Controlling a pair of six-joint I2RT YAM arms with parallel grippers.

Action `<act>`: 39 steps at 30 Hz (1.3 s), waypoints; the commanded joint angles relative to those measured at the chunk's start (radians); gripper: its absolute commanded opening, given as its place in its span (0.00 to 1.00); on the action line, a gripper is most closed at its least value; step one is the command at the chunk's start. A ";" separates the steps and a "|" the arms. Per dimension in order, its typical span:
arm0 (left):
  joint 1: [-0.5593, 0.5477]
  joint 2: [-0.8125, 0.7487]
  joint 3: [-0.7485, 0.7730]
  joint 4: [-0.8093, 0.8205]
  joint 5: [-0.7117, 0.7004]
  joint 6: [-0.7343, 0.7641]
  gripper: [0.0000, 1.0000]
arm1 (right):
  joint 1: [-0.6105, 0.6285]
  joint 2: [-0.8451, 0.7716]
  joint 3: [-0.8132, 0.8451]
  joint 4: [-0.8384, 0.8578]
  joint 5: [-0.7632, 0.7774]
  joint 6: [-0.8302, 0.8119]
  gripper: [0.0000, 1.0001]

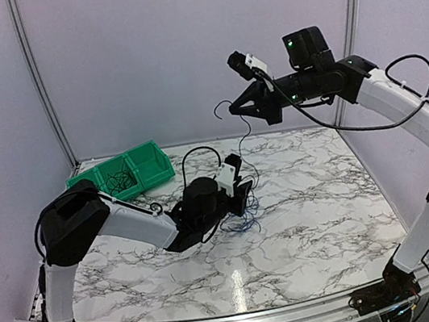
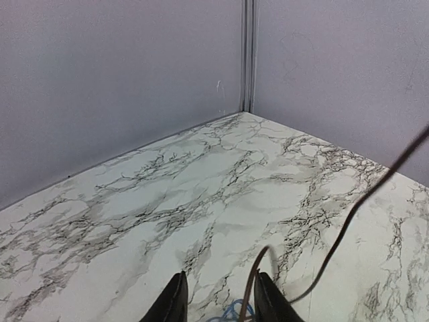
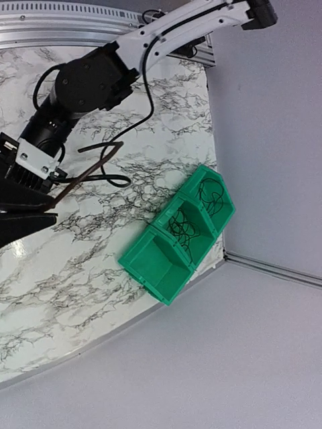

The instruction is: Untangle the cables

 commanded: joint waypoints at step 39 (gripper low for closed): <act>-0.027 -0.463 -0.501 0.236 0.057 -0.143 0.56 | -0.097 -0.190 -0.268 0.176 -0.049 0.001 0.00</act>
